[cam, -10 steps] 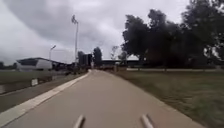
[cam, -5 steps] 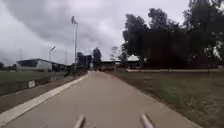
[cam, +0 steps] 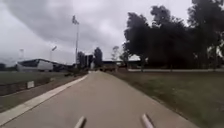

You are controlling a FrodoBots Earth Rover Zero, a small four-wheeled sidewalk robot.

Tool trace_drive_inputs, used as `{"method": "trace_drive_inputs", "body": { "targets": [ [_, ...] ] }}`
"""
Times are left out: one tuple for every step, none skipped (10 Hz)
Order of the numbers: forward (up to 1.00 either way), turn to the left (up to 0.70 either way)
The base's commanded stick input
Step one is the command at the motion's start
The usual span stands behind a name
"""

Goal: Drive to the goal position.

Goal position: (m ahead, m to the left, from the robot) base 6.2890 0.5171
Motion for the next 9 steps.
{"method": "trace_drive_inputs", "body": {
  "targets": [
    [0.97, 0.0],
    [0.97, 0.0],
    [0.97, 0.0],
    [0.97, 0.0],
    [0.97, 0.0],
    [0.97, 0.0],
    [0.98, 0.0],
    [0.98, 0.0],
    [0.98, 0.0]
  ]
}}
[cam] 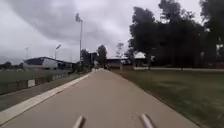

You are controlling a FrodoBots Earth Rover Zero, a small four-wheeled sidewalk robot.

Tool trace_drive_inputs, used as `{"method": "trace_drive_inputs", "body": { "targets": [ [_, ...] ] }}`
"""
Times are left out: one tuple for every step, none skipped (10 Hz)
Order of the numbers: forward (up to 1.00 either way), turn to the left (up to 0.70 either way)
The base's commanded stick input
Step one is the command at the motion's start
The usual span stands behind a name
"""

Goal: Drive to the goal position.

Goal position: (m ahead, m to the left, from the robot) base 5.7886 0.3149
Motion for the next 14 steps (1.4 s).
{"method": "trace_drive_inputs", "body": {
  "targets": [
    [0.99, -0.24],
    [1.0, -0.18],
    [1.0, 0.0],
    [1.0, 0.0],
    [1.0, 0.0],
    [1.0, 0.0],
    [1.0, 0.0],
    [1.0, 0.0],
    [1.0, 0.0],
    [1.0, 0.0],
    [1.0, 0.0],
    [0.98, 0.0],
    [0.97, 0.0],
    [0.97, 0.0]
  ]
}}
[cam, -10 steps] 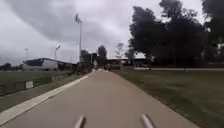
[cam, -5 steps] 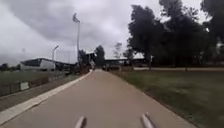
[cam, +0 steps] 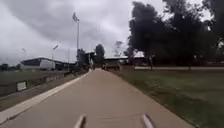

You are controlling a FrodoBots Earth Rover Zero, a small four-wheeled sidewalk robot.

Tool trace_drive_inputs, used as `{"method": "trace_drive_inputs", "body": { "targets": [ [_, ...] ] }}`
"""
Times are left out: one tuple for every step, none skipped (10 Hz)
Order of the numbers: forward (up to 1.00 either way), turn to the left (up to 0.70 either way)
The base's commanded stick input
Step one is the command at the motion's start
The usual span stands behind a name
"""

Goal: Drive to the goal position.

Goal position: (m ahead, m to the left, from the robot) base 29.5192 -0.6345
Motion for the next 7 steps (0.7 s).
{"method": "trace_drive_inputs", "body": {
  "targets": [
    [0.97, 0.0],
    [0.97, 0.0],
    [0.97, 0.0],
    [0.97, 0.0],
    [0.97, 0.0],
    [0.97, 0.0],
    [0.97, 0.0]
  ]
}}
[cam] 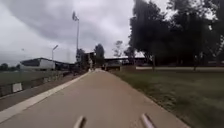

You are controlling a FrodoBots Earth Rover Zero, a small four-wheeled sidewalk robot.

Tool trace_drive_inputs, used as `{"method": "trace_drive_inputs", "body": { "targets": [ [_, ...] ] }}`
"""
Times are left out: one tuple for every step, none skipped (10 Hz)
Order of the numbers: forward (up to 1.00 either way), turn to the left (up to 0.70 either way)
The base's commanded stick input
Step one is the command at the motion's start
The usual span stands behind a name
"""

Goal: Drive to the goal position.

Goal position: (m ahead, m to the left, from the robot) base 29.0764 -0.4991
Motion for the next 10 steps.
{"method": "trace_drive_inputs", "body": {
  "targets": [
    [0.97, 0.0],
    [0.97, -0.04],
    [0.97, -0.07],
    [0.97, -0.04],
    [0.97, -0.01],
    [0.98, 0.0],
    [0.98, 0.0],
    [0.98, 0.0],
    [0.98, 0.0],
    [0.98, 0.0]
  ]
}}
